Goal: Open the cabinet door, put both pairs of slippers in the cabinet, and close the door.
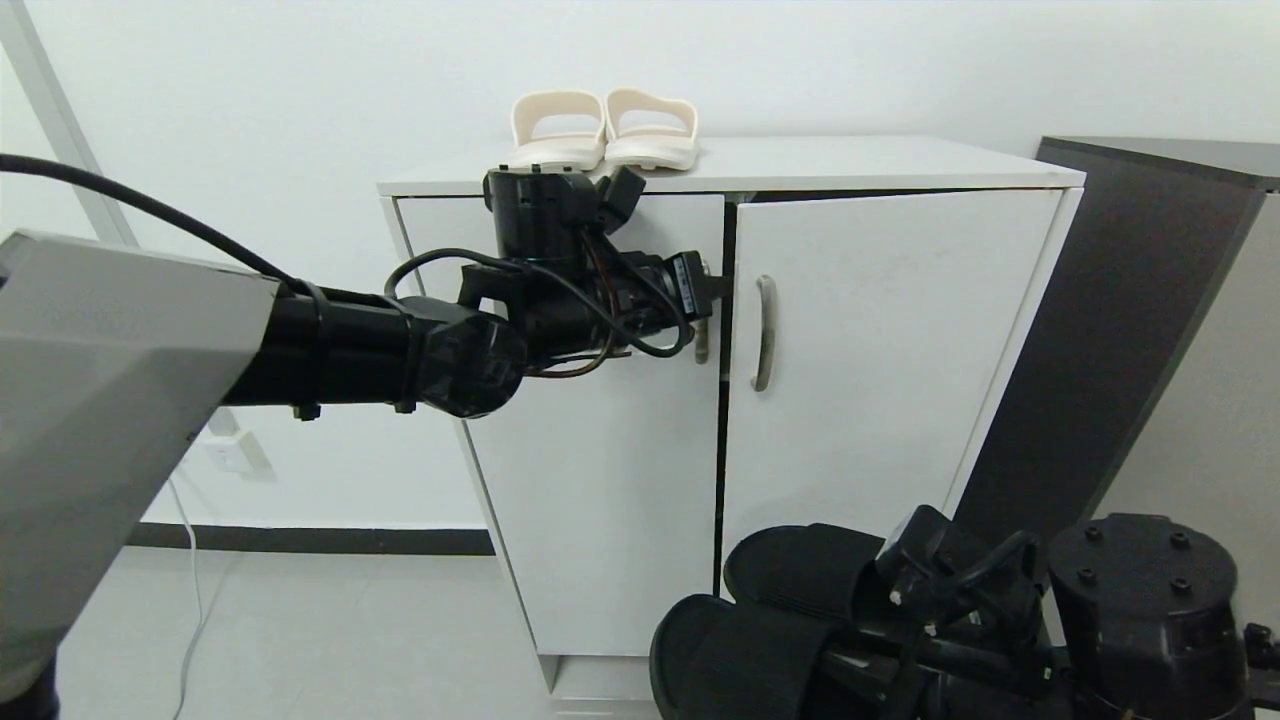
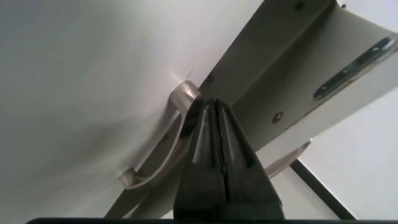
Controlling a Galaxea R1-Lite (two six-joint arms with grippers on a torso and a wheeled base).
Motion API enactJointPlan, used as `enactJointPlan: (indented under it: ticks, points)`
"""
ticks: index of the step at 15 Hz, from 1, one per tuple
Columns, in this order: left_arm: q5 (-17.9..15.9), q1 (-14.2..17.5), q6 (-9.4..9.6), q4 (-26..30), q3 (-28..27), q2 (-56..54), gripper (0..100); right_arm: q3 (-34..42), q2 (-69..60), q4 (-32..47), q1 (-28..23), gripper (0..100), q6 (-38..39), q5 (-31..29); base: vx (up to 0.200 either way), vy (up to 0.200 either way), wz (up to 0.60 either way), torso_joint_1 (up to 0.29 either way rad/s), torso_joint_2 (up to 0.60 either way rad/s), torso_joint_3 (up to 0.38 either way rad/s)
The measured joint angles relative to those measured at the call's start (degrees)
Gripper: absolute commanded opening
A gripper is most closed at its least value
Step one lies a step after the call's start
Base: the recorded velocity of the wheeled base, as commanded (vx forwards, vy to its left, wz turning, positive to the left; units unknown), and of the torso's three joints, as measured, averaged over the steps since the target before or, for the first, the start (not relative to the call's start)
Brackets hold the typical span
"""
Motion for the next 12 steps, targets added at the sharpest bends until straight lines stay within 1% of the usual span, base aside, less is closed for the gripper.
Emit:
enactJointPlan:
  ticks: [1,4,7,10,12]
  points:
    - [0.0,0.0,0.0,0.0,-0.2,0.3,0,0.0,0.0,0.0,0.1,0,0.0,0.0,0.0,0.0,0.0,0.0,0.0,0.0]
    - [0.0,-0.2,0.07,-0.4,-0.3,1.0,0,0.0,0.1,0.0,0.2,0,0.0,0.0,-0.2,0.0,0.0,0.001,0.0,0.002]
    - [0.1,-1.6,0.49,-0.7,1.4,0.8,0,0.2,0.2,0.0,1.0,0,0.0,0.0,-0.2,0.0,0.0,0.001,0.0,0.002]
    - [0.2,-5.9,1.56,-5.1,6.8,-1.2,0,0.6,0.2,0.1,1.5,0,0.0,-0.1,-0.2,0.0,0.0,-0.001,0.0,0.002]
    - [0.2,-10.5,3.23,-6.5,10.1,-3.1,0,0.7,0.2,0.0,2.0,0,0.0,0.0,-0.2,0.0,0.0,0.0,0.0,0.005]
